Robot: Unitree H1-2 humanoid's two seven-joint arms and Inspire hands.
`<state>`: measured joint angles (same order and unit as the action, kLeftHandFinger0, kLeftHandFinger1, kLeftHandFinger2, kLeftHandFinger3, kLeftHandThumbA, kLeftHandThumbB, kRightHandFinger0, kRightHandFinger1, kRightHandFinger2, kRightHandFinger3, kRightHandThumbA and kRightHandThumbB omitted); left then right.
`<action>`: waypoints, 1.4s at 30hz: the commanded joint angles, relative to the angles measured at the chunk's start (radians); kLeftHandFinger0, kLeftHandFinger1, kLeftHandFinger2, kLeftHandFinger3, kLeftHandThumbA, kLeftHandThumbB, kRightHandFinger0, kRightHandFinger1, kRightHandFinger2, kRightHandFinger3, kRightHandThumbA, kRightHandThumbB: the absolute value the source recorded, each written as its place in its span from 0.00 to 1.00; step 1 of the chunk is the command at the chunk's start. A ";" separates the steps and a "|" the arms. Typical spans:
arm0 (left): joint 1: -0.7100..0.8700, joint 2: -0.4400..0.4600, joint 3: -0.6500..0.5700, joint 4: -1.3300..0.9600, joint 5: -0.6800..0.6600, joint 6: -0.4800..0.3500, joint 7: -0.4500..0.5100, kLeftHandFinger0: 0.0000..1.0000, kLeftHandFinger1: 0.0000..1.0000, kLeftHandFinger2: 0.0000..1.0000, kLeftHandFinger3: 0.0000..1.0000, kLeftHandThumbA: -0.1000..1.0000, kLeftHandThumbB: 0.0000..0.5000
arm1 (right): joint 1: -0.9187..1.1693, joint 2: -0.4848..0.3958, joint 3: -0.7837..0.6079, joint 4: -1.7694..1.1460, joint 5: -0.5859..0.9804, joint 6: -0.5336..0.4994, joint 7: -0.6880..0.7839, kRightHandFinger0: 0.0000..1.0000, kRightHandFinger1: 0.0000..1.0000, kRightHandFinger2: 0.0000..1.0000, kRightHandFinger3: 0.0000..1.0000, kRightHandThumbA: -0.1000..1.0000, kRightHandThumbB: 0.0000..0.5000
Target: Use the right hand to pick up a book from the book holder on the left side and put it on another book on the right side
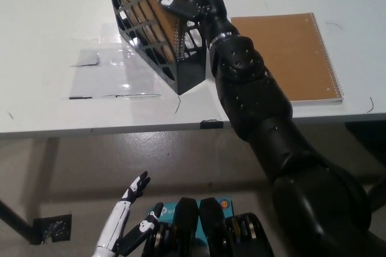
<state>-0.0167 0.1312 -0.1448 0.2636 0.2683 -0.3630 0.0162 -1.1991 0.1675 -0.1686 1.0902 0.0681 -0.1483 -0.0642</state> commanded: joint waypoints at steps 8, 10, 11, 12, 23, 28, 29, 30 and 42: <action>-0.013 0.010 -0.005 -0.010 0.009 -0.039 0.001 1.00 1.00 1.00 1.00 0.74 0.32 | -0.198 0.055 -0.285 -0.145 0.388 0.266 0.079 0.00 0.30 0.84 0.99 0.00 0.21; -0.014 0.009 -0.004 -0.015 0.009 -0.028 0.000 1.00 1.00 1.00 1.00 0.74 0.32 | -0.211 0.055 -0.289 -0.160 0.383 0.273 0.072 0.00 0.31 0.85 0.98 0.00 0.20; -0.014 0.006 -0.002 -0.017 0.012 -0.022 0.003 0.99 1.00 1.00 1.00 0.73 0.34 | -0.223 0.057 -0.289 -0.178 0.378 0.276 0.056 0.00 0.31 0.86 0.97 0.00 0.19; -0.015 0.006 -0.003 -0.016 0.012 -0.025 0.003 0.99 1.00 1.00 1.00 0.73 0.34 | -0.229 0.056 -0.290 -0.184 0.379 0.280 0.056 0.00 0.33 0.87 0.98 0.00 0.18; -0.023 0.008 -0.007 -0.012 0.022 -0.033 0.005 1.00 1.00 1.00 1.00 0.76 0.34 | -0.292 0.035 -0.287 -0.228 0.401 0.315 0.051 0.00 0.38 0.85 1.00 0.00 0.14; -0.032 0.007 -0.006 0.010 0.009 -0.066 0.007 0.99 1.00 1.00 1.00 0.75 0.34 | -0.329 0.032 -0.286 -0.241 0.413 0.322 0.039 0.00 0.39 0.85 0.91 0.00 0.16; -0.034 0.008 -0.006 0.010 0.012 -0.063 0.007 0.99 1.00 1.00 1.00 0.75 0.35 | -0.336 0.032 -0.285 -0.249 0.415 0.322 0.036 0.00 0.39 0.85 0.91 0.00 0.16; -0.034 0.008 -0.006 0.010 0.011 -0.062 0.006 0.99 1.00 1.00 1.00 0.75 0.34 | -0.342 0.030 -0.276 -0.258 0.408 0.319 0.037 0.00 0.39 0.84 0.91 0.00 0.15; -0.021 0.008 -0.009 -0.007 0.019 -0.046 0.006 0.99 1.00 1.00 1.00 0.77 0.34 | -0.452 -0.028 -0.334 -0.236 0.470 0.367 -0.011 0.00 0.32 0.84 1.00 0.00 0.11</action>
<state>-0.0369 0.1313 -0.1503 0.2799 0.2740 -0.3749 0.0170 -1.4777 0.1693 -0.4679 0.8860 0.4289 0.2147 -0.0734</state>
